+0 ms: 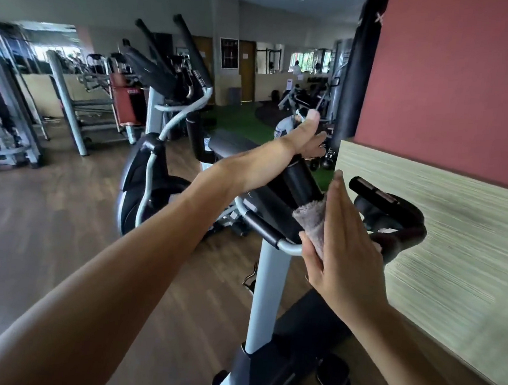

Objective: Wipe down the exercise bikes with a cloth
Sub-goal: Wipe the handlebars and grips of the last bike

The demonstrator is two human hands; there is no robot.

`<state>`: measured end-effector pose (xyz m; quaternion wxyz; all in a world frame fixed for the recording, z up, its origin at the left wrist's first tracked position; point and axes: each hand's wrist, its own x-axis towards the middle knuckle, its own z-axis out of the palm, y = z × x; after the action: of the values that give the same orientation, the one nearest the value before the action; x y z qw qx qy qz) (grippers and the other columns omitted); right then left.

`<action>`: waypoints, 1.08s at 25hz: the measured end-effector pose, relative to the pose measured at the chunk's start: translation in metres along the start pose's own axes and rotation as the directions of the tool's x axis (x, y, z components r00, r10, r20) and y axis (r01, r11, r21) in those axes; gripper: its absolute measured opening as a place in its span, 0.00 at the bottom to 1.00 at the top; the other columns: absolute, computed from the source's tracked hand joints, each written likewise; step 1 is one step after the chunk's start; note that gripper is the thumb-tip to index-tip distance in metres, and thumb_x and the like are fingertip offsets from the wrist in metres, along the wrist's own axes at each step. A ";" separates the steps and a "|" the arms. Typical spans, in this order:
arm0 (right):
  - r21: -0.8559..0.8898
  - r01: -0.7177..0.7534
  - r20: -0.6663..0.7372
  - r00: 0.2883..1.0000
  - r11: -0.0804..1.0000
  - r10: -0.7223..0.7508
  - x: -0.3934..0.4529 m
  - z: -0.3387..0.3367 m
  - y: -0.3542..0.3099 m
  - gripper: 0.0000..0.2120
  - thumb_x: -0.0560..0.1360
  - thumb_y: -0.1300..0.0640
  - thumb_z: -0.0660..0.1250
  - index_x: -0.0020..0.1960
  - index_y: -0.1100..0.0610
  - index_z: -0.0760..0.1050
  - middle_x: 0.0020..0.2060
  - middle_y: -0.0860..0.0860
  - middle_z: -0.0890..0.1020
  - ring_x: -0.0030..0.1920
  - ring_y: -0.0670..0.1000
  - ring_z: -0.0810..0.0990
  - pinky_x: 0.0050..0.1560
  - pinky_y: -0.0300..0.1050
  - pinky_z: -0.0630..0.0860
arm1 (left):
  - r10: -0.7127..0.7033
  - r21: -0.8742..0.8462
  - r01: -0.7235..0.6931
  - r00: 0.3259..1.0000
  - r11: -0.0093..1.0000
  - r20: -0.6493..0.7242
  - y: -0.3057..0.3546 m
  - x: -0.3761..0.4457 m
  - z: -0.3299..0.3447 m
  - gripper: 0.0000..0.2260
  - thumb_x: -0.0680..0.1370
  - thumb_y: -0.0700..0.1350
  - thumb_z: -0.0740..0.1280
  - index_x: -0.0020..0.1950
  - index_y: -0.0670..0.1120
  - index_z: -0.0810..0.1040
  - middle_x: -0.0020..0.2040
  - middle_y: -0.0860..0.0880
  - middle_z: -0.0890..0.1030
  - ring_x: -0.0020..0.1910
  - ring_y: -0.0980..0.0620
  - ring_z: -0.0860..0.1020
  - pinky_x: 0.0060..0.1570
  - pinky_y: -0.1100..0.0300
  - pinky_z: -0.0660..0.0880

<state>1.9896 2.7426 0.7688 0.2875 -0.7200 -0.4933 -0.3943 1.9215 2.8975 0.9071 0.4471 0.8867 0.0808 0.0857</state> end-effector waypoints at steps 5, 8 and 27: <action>-0.201 -0.085 -0.085 0.994 0.976 0.069 0.049 0.016 -0.035 0.31 0.83 0.58 0.60 0.79 0.71 0.52 0.78 0.67 0.58 0.80 0.61 0.59 0.77 0.55 0.63 | 0.098 0.002 -0.098 0.991 0.995 0.089 -0.011 0.009 -0.011 0.40 0.77 0.74 0.37 0.81 0.55 0.63 0.80 0.58 0.64 0.79 0.60 0.58 0.81 0.47 0.45; -0.267 -0.125 -0.142 0.986 0.956 0.089 0.052 0.021 -0.042 0.31 0.83 0.58 0.62 0.78 0.72 0.53 0.78 0.68 0.59 0.79 0.61 0.60 0.77 0.54 0.63 | 0.181 0.009 -0.186 0.966 0.983 0.187 -0.011 0.012 -0.020 0.39 0.79 0.71 0.35 0.83 0.52 0.58 0.82 0.55 0.60 0.80 0.58 0.56 0.81 0.47 0.45; -0.627 -0.325 -0.258 0.944 0.708 0.204 0.021 0.046 -0.066 0.34 0.80 0.64 0.68 0.77 0.70 0.51 0.77 0.69 0.61 0.78 0.64 0.60 0.75 0.61 0.65 | 0.644 -0.059 -0.671 0.678 0.739 0.354 -0.062 0.057 -0.060 0.20 0.74 0.73 0.62 0.50 0.63 0.86 0.48 0.51 0.79 0.55 0.46 0.82 0.63 0.35 0.76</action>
<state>1.9449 2.8126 0.7639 0.1084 -0.8017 -0.1864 -0.5575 1.9593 2.9932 0.8961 0.3595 0.8728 -0.3210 0.0775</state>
